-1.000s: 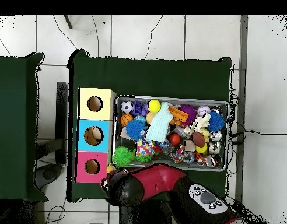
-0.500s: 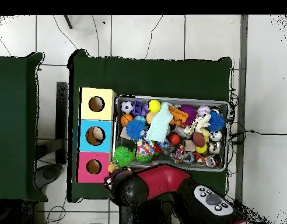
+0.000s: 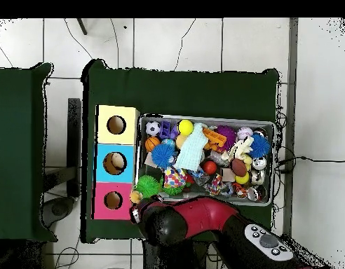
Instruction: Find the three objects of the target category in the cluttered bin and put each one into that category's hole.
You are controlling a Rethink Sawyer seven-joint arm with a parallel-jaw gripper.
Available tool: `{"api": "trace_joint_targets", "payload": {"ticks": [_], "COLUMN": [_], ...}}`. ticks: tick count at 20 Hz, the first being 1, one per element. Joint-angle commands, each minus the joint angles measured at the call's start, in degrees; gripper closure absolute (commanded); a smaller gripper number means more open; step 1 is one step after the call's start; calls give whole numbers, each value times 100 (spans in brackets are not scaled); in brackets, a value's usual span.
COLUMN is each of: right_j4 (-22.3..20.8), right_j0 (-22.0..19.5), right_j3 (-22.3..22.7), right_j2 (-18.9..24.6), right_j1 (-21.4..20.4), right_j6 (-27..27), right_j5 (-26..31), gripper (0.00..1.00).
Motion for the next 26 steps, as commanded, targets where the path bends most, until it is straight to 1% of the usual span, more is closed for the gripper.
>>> {"api": "trace_joint_targets", "payload": {"ticks": [1, 2, 8, 11, 15, 19, 22, 24, 26], "right_j4": [422, 496, 685, 659, 542, 310, 92, 23, 59], "right_j0": [-225, -219, -64, 74, 391, 744, 1008, 1177, 1303], "right_j3": [119, 150, 168, 125, -28, -268, -401, -478, -540], "right_j2": [905, 988, 1128, 1016, 642, 166, -228, -468, -610], "right_j1": [17, -34, -184, -157, -60, 100, 230, 282, 311], "right_j6": [655, 693, 836, 871, 947, 959, 922, 900, 886], "right_j5": [-236, -207, -188, -277, -443, -652, -924, -1058, -1125], "gripper": [100, 100, 100, 100, 100, 100, 100, 100, 100]}}
